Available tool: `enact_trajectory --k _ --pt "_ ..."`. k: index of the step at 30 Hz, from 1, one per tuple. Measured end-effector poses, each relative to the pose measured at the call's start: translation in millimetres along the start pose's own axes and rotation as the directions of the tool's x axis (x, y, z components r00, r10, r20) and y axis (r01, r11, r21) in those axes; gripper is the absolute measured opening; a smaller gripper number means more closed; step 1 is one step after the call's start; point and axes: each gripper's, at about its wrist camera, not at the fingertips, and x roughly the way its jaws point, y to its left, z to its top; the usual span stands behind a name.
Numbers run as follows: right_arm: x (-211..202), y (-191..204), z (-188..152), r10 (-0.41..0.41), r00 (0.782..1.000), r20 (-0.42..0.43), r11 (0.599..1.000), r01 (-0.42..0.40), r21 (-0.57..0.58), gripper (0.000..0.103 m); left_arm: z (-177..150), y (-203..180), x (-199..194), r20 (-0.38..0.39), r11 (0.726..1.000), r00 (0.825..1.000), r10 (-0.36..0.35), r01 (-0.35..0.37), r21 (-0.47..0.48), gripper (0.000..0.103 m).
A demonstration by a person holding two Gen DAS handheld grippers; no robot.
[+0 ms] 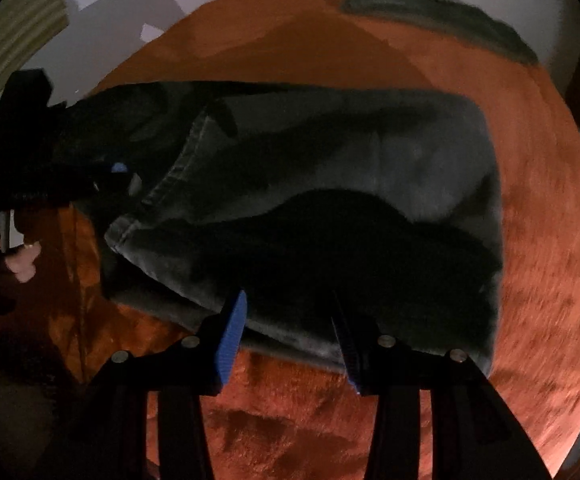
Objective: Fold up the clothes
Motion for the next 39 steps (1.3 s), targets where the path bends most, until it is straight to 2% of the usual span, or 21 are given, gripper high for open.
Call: enact_trajectory --k 2,3,4,6,11,13,15,17,18,20,21,23,25,29,33,35,37,39 --pt "5 2 0 -0.002 1.0 -0.019 1.0 0.002 -0.004 0.042 -4 -4 21 -0.053 0.995 0.994 0.09 -0.088 0.047 0.079" --pt "11 9 4 -0.019 0.999 -0.04 1.0 0.019 -0.002 0.042 -7 -5 33 -0.083 0.988 0.986 0.147 -0.142 0.064 0.08" --pt "13 7 2 -0.039 0.997 -0.06 0.999 0.04 0.009 0.042 -10 -1 40 -0.098 0.985 0.981 0.167 -0.163 0.053 0.08" --pt "14 -5 -9 -0.072 0.993 -0.095 0.996 0.076 0.041 0.042 -11 11 36 -0.091 0.991 0.987 0.134 -0.136 -0.015 0.08" --pt "-11 -38 -28 -0.107 0.99 -0.093 0.99 0.114 0.084 0.039 -13 18 32 -0.079 0.992 0.988 0.129 -0.129 0.001 0.08" --pt "-25 -49 -29 -0.111 0.992 -0.066 0.987 0.117 0.109 0.04 -12 20 32 -0.076 0.99 0.988 0.138 -0.138 -0.004 0.08" --pt "-43 -62 -28 -0.068 0.998 0.001 0.986 0.067 0.15 0.04 -9 23 32 -0.08 0.989 0.986 0.145 -0.147 -0.021 0.08" --pt "-53 -74 -27 -0.046 0.998 0.041 0.981 0.037 0.193 0.047 -2 28 26 -0.076 0.991 0.99 0.12 -0.124 -0.051 0.078" --pt "-51 -80 -26 -0.065 0.998 0.024 0.976 0.058 0.209 0.055 3 29 21 -0.055 0.994 0.995 0.087 -0.09 -0.054 0.078" --pt "-32 -85 -34 -0.138 0.987 -0.079 0.962 0.153 0.225 0.055 12 29 13 -0.013 0.999 0.999 0.046 -0.046 -0.025 0.078" --pt "-30 -89 -40 -0.145 0.985 -0.096 0.957 0.164 0.24 0.055 15 27 13 0.004 0.998 0.998 0.062 -0.062 -0.001 0.078" --pt "-35 -101 -54 -0.121 0.989 -0.085 0.948 0.141 0.285 0.053 16 28 18 0.005 0.993 0.993 0.119 -0.119 0.028 0.078" --pt "-50 -106 -56 -0.099 0.994 -0.046 0.95 0.108 0.294 0.052 9 34 19 -0.01 0.995 0.995 0.095 -0.095 -0.013 0.078" --pt "-70 -105 -40 -0.086 0.996 0.03 0.958 0.075 0.278 0.053 -4 46 -10 0.042 0.991 0.998 -0.039 0.044 -0.124 0.078" --pt "-64 -76 -5 -0.034 0.995 0.094 0.962 0.007 0.272 0.053 -5 61 -26 0.095 0.977 0.993 -0.077 0.094 -0.193 0.078" --pt "-50 -56 17 0.013 0.994 0.111 0.967 -0.04 0.25 0.053 -6 77 -45 0.134 0.97 0.99 -0.041 0.071 -0.232 0.078" --pt "-29 -28 38 0.072 0.991 0.117 0.977 -0.093 0.193 0.053 -6 85 -47 0.156 0.959 0.988 -0.003 0.047 -0.281 0.078" --pt "-19 -1 51 0.126 0.986 0.112 0.983 -0.139 0.117 0.053 -10 104 -53 0.171 0.937 0.985 0.033 0.03 -0.348 0.078"
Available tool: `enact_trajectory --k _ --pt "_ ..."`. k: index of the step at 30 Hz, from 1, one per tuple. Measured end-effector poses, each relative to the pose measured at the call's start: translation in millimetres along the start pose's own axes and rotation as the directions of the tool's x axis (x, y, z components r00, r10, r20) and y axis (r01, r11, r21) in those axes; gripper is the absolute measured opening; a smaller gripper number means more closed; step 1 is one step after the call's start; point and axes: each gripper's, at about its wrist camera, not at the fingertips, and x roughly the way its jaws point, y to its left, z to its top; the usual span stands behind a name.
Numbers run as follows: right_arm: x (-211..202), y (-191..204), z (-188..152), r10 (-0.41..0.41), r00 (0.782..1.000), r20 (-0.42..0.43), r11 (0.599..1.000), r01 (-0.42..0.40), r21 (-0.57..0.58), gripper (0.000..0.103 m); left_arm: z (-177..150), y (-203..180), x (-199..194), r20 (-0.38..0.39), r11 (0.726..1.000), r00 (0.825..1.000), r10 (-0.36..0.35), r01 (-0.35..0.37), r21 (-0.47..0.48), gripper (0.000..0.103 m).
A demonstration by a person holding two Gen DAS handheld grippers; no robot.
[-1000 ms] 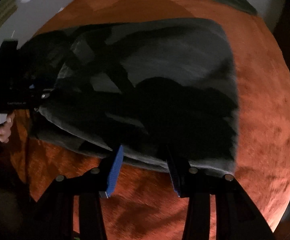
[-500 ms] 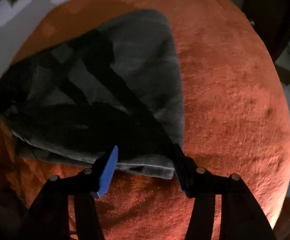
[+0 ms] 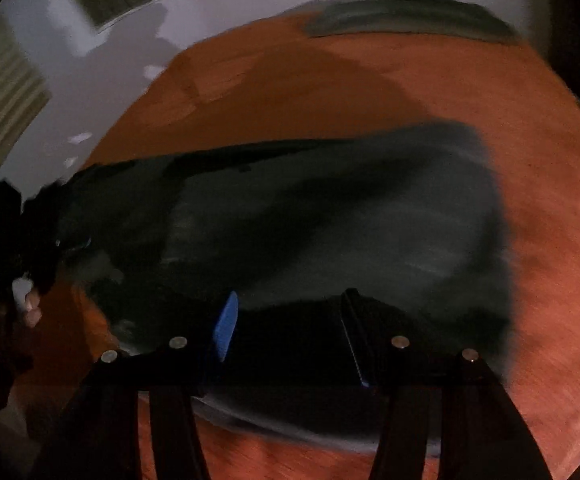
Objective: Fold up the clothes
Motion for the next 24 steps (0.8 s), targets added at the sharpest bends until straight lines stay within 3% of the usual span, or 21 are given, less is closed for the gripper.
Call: enact_trajectory --k 4,9,14,17,20,24 --pt "53 59 16 0.091 0.995 -0.041 0.99 -0.095 -0.104 0.053 1 61 -26 0.044 0.986 0.997 0.058 -0.05 -0.159 0.079" --pt "95 95 28 0.157 0.982 -0.1 0.972 -0.172 -0.162 0.053 -22 139 -64 0.09 0.925 0.987 0.13 -0.088 -0.37 0.079" --pt "115 114 27 0.176 0.975 -0.137 0.962 -0.2 -0.184 0.053 -45 210 -77 0.118 0.81 0.99 0.072 0.011 -0.586 0.079" --pt "123 116 28 0.173 0.974 -0.145 0.965 -0.197 -0.175 0.053 -52 231 -68 0.139 0.751 0.99 0.006 0.088 -0.655 0.08" --pt "124 114 26 0.157 0.975 -0.155 0.968 -0.183 -0.171 0.053 -53 237 -45 0.145 0.713 0.988 -0.055 0.141 -0.687 0.08" --pt "127 114 22 0.147 0.975 -0.165 0.973 -0.173 -0.155 0.053 -45 239 -22 0.142 0.704 0.986 -0.085 0.16 -0.692 0.08"
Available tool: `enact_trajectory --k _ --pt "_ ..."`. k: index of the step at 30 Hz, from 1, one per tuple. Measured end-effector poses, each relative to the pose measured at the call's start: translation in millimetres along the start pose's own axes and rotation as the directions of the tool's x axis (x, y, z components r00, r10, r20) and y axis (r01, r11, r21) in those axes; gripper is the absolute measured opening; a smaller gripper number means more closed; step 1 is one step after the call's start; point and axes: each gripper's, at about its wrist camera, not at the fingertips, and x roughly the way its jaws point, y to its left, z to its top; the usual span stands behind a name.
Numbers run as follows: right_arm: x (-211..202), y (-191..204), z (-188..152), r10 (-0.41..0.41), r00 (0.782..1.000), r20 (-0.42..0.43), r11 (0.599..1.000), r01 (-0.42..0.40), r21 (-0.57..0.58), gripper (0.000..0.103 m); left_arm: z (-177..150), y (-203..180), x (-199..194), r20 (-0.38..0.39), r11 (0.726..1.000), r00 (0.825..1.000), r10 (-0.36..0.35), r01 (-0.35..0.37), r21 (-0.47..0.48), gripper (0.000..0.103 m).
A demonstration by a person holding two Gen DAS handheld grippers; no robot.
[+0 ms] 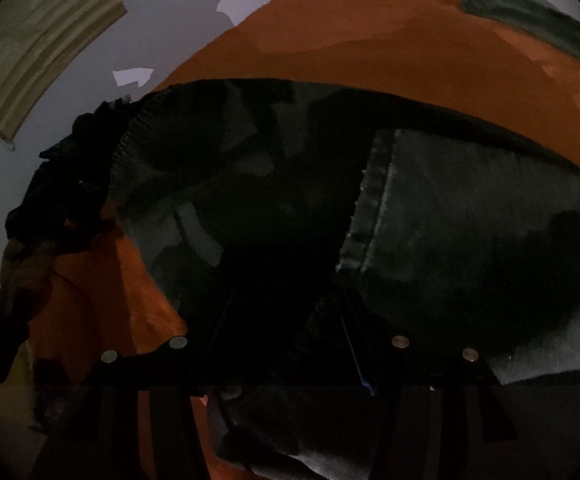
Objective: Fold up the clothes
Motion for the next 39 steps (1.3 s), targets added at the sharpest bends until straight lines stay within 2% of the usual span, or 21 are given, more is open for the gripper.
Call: enact_trajectory --k 5,12,17,20,21,23,26,29,30,32,34,36,37,39 --pt "1 1 -7 -0.004 1.0 -0.016 1.0 0.004 0.014 0.053 14 -12 15 0.014 1.0 1.0 -0.003 0.003 0.019 0.08" --pt "3 -1 -4 0.0 1.0 -0.021 1.0 0.0 0.024 0.053 32 -24 21 0.072 0.999 0.996 -0.046 0.046 0.001 0.079" --pt "1 -2 -5 0.007 1.0 -0.015 1.0 -0.007 0.027 0.053 34 -39 34 0.087 0.999 0.996 0.021 -0.024 0.023 0.078" --pt "-6 -8 -8 0.006 1.0 -0.003 0.999 -0.006 0.04 0.053 26 -43 29 0.138 0.997 0.989 0.061 -0.068 0.043 0.053" --pt "-8 -10 -10 0.004 1.0 0.002 0.999 -0.004 0.044 0.053 22 -45 27 0.158 0.996 0.985 0.069 -0.079 0.052 0.048" --pt "-13 -14 -13 -0.005 1.0 0.011 0.999 0.004 0.05 0.053 15 -51 23 0.197 0.992 0.976 0.088 -0.103 0.068 0.045" --pt "-22 -20 -17 -0.023 0.999 0.028 0.998 0.022 0.058 0.053 5 -85 10 0.283 0.977 0.951 0.12 -0.164 0.136 0.041" --pt "-33 -27 -22 -0.041 0.998 0.045 0.997 0.038 0.07 0.053 -17 -126 -15 0.372 0.934 0.923 0.102 -0.218 0.283 0.039" --pt "-37 -29 -24 -0.045 0.998 0.051 0.996 0.042 0.074 0.053 -30 -144 -19 0.394 0.91 0.915 0.087 -0.234 0.342 0.039" --pt "-45 -33 -27 -0.061 0.996 0.062 0.995 0.056 0.08 0.053 -64 -180 -24 0.424 0.842 0.905 0.049 -0.266 0.47 0.039" --pt "-56 -39 -33 -0.084 0.994 0.074 0.993 0.077 0.093 0.053 -103 -213 -19 0.414 0.766 0.91 -0.002 -0.264 0.585 0.038" --pt "-71 -49 -42 -0.119 0.989 0.086 0.987 0.109 0.117 0.053 -141 -233 -16 0.375 0.698 0.926 -0.045 -0.239 0.675 0.038" --pt "-79 -55 -47 -0.141 0.986 0.091 0.983 0.128 0.135 0.053 -158 -242 -10 0.332 0.676 0.942 -0.055 -0.21 0.707 0.038" --pt "-95 -68 -60 -0.181 0.979 0.098 0.97 0.162 0.18 0.053 -189 -255 10 0.214 0.654 0.975 -0.056 -0.126 0.746 0.037"
